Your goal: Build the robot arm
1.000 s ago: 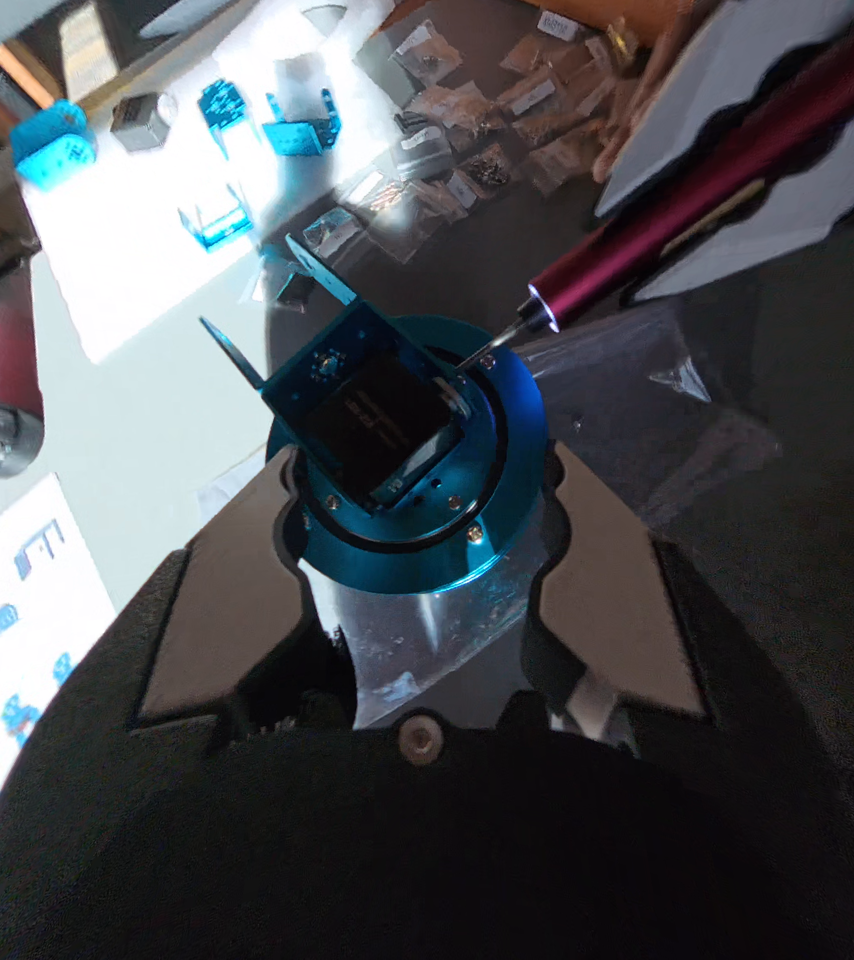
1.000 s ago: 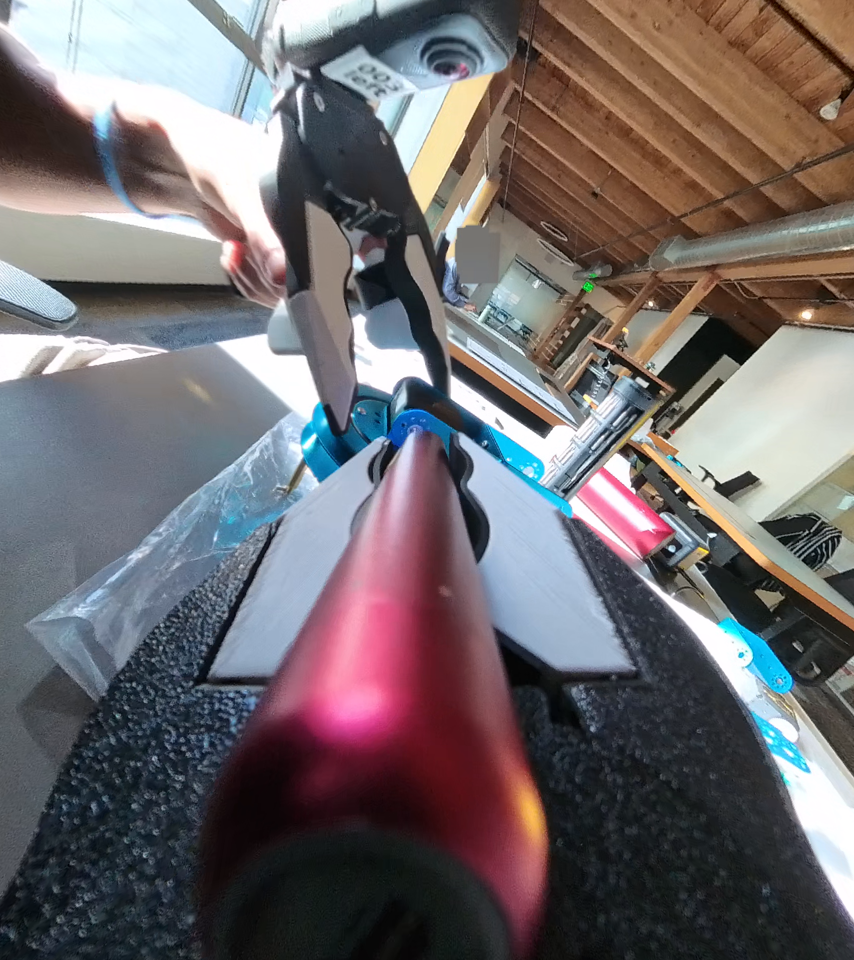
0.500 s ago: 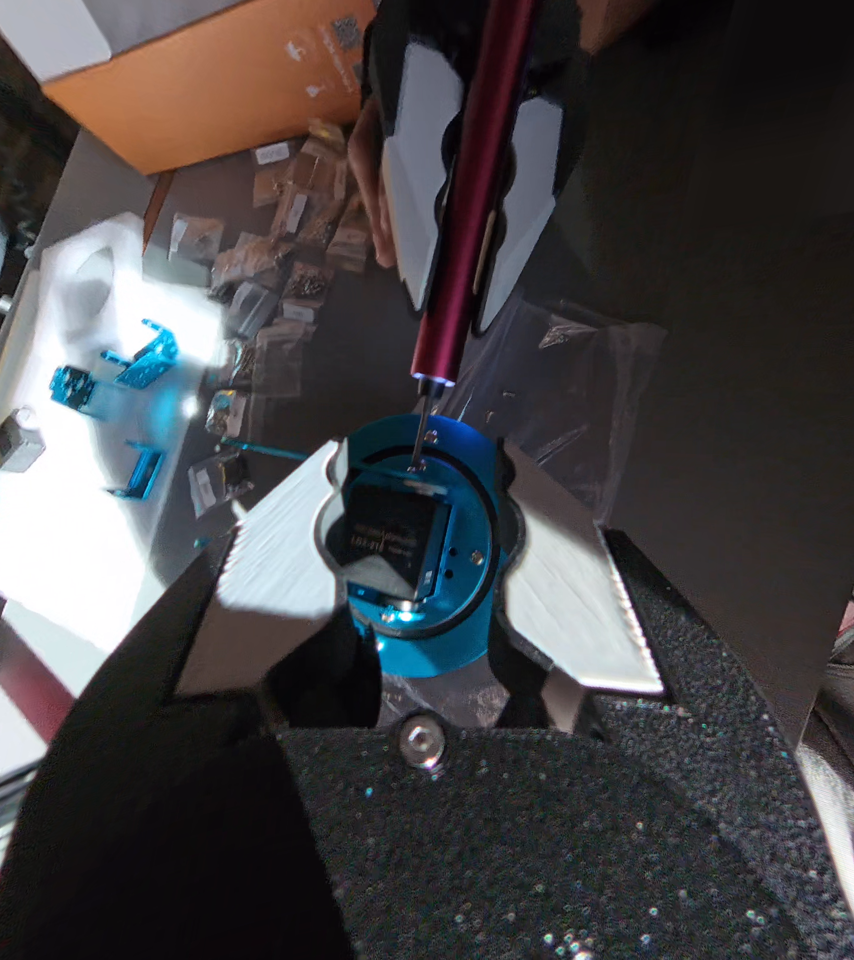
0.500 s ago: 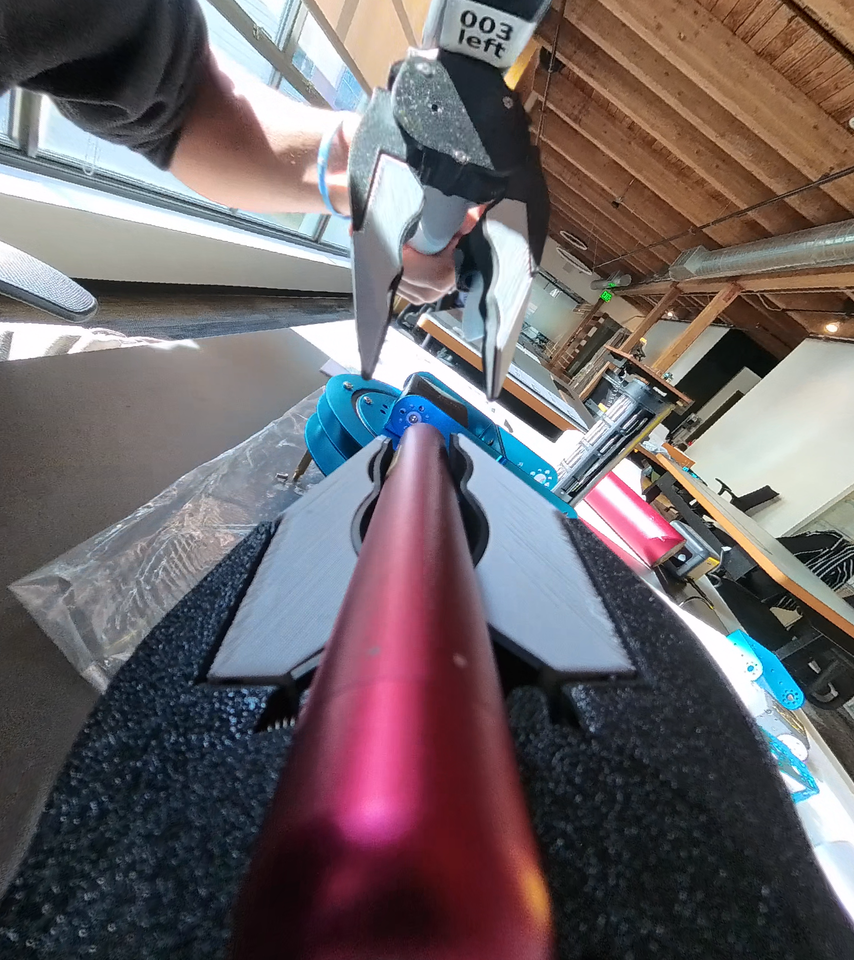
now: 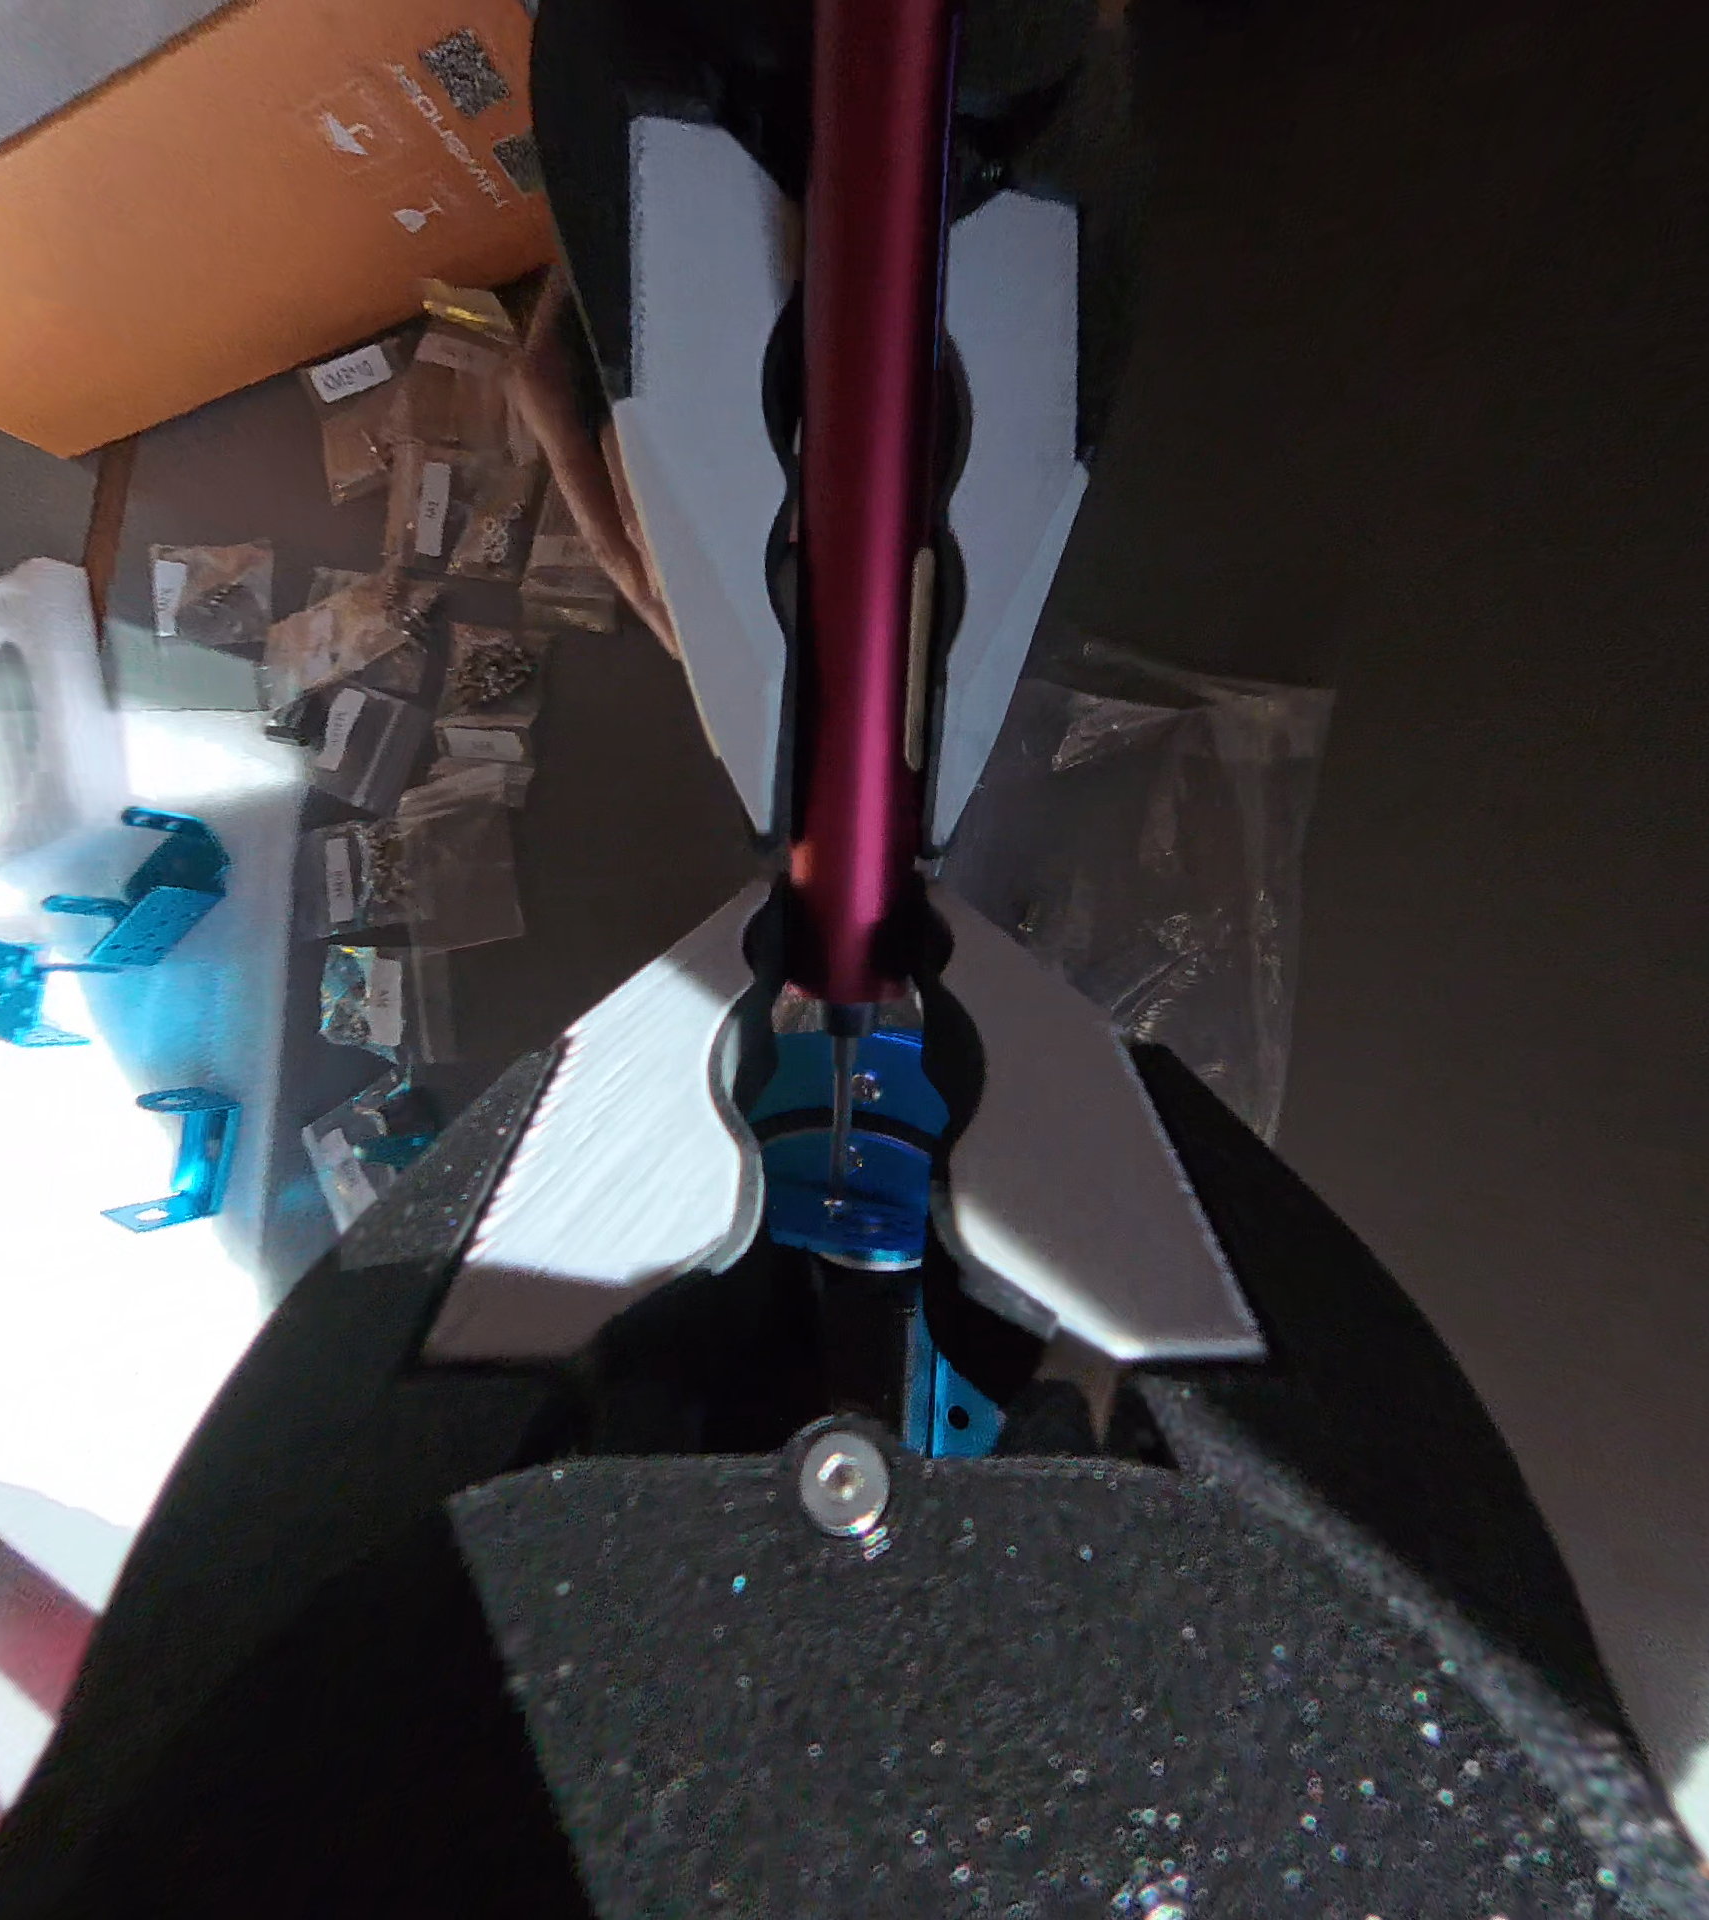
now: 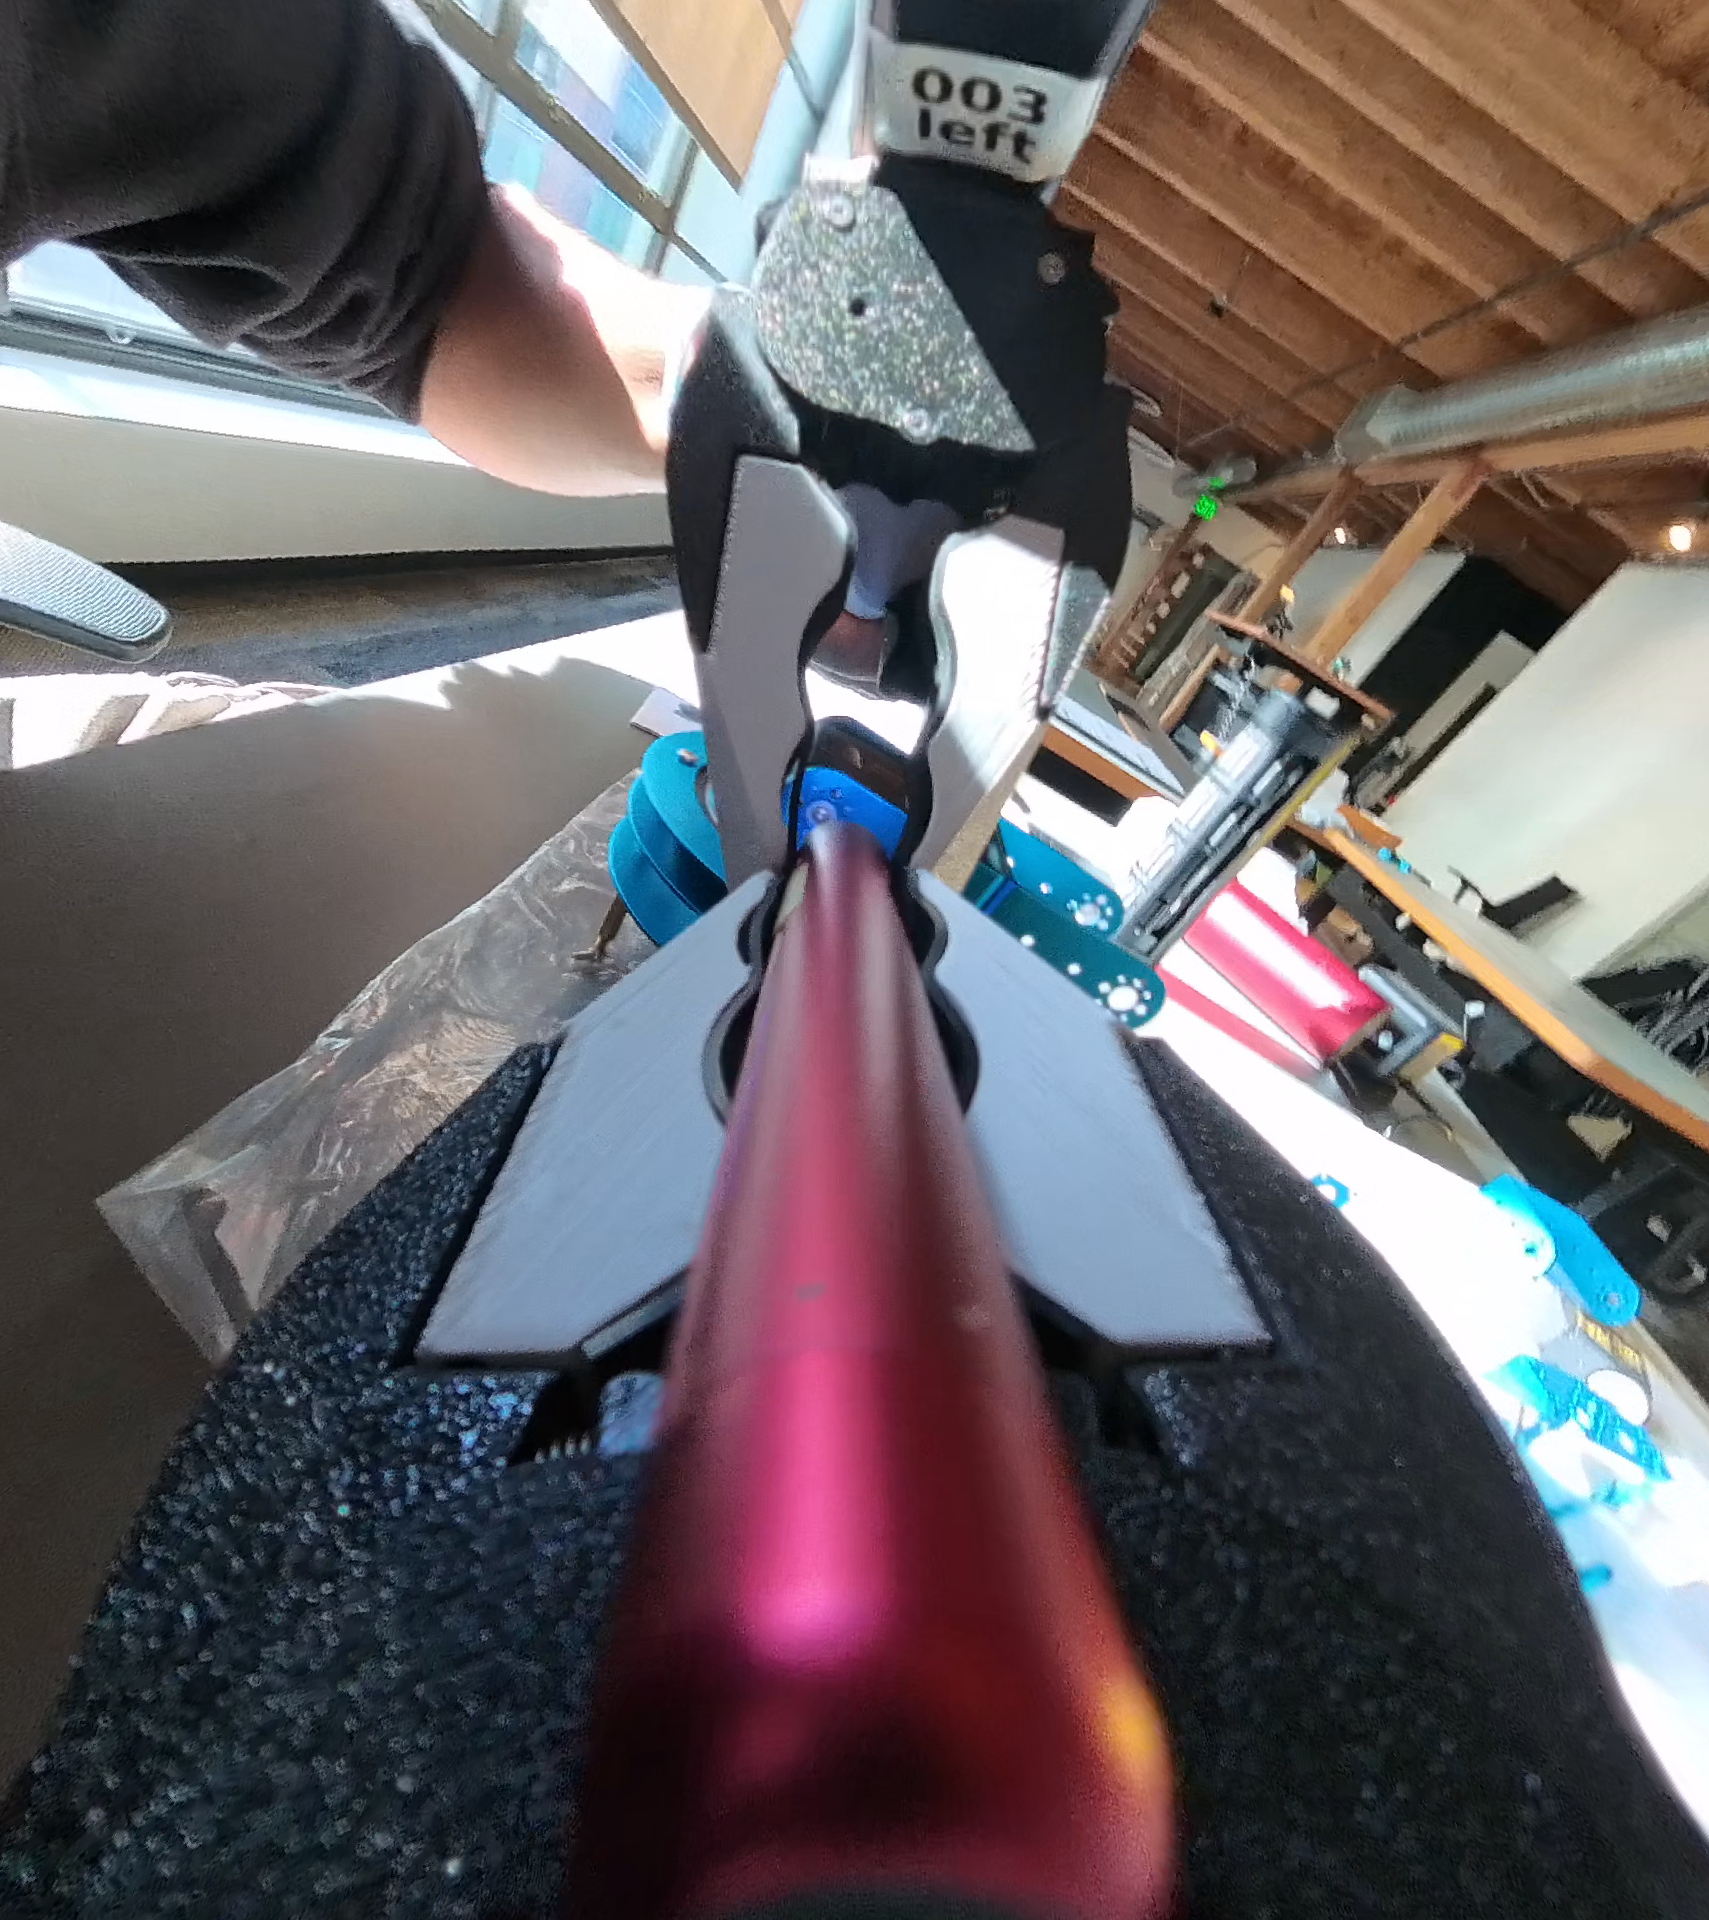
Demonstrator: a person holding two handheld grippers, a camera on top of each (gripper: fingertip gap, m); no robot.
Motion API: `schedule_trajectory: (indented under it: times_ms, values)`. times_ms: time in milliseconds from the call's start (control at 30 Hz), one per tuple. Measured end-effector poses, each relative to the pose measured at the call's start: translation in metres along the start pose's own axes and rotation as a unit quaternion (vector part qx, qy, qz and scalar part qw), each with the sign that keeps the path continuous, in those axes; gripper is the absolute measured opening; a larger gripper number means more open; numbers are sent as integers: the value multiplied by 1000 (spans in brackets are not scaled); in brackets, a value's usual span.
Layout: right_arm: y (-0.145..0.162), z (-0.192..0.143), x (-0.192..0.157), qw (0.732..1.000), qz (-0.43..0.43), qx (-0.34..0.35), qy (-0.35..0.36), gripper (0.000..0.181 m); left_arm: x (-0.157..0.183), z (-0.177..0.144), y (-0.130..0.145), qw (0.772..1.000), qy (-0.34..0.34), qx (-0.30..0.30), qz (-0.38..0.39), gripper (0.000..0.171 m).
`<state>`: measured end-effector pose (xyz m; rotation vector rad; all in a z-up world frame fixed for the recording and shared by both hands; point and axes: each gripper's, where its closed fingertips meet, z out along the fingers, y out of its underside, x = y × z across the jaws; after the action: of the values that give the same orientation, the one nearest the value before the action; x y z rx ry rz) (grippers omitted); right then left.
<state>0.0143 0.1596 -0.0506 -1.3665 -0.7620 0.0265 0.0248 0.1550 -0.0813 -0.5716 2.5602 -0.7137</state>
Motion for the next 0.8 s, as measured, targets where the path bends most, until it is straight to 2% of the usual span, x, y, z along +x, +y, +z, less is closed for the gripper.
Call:
schedule_trajectory:
  times_ms: [167,267,433,500,600,700,800]
  values:
    - [-2,-13,10,992,114,-28,39,29,-3,0,-4,999,25,17,-26,20]
    - [-2,-14,10,983,171,-49,54,27,-3,0,-5,999,25,20,-26,20]
    - [1,-13,3,949,296,-74,75,31,-3,0,-4,999,21,19,-22,20]
    - [0,-15,5,944,301,-79,108,23,0,-1,-5,999,34,25,-19,20]
    - [-5,-18,5,946,291,-70,129,26,3,-2,-8,998,48,35,-22,20]
    - [-15,-21,8,944,299,-40,131,23,4,-3,-9,998,51,43,-18,22]
    - [-13,-19,6,948,290,-53,121,22,3,-2,-5,998,45,32,-9,20]
